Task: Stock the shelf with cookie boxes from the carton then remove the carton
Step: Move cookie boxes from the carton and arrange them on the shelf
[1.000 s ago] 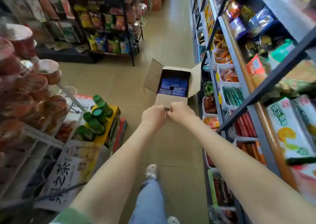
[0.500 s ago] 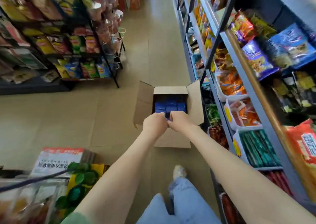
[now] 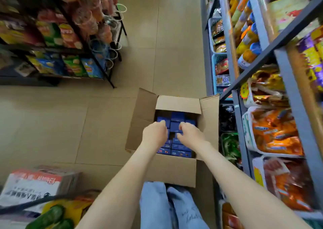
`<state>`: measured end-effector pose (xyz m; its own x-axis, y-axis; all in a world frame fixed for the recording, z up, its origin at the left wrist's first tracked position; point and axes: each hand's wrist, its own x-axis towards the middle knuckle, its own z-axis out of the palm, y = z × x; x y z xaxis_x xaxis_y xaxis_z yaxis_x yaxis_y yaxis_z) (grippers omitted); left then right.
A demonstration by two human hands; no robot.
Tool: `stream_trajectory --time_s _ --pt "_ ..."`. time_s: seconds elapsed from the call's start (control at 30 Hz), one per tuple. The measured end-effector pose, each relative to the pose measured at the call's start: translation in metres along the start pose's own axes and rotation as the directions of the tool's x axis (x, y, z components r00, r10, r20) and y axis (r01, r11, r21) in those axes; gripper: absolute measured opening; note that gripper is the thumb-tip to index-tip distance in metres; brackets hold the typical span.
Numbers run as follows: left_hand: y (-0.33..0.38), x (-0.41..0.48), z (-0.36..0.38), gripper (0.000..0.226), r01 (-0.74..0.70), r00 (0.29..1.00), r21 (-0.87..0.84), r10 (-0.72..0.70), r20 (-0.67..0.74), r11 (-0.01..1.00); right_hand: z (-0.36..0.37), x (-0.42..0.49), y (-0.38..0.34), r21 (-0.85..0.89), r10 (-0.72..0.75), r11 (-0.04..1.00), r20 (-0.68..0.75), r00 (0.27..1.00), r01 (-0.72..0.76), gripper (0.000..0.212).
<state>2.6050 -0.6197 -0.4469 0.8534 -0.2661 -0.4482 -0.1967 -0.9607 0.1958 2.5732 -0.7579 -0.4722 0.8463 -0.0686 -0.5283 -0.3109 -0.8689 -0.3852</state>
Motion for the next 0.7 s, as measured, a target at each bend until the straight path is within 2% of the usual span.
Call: stream_trajectory --time_s 0.13,0.27,0.43,0.6,0.7 --pt "-0.011 0.077 0.058 0.018 -0.010 0.998 -0.009 0.011 0.064 1.000 0.042 0.077 0.036 0.039 0.058 0.997 0.022 0.998 -0.059 0.030" --pt "-0.027 0.150 0.127 0.015 -0.040 0.995 -0.024 0.042 0.092 0.999 0.098 0.153 0.087 0.048 0.134 0.990 0.036 0.990 -0.136 0.045" --pt "-0.054 0.229 0.230 0.020 -0.011 0.990 -0.082 0.022 0.137 0.997 0.175 0.244 0.158 0.099 0.215 0.969 0.106 0.971 -0.225 0.067" --pt "-0.078 0.292 0.321 0.026 0.014 0.981 -0.111 0.008 0.194 0.994 0.247 0.322 0.200 0.103 0.175 0.976 0.141 0.974 -0.190 0.079" --pt "-0.087 0.327 0.363 0.037 0.005 0.982 -0.141 0.021 0.185 0.990 0.276 0.371 0.215 0.025 0.131 0.991 0.084 0.988 -0.133 0.083"
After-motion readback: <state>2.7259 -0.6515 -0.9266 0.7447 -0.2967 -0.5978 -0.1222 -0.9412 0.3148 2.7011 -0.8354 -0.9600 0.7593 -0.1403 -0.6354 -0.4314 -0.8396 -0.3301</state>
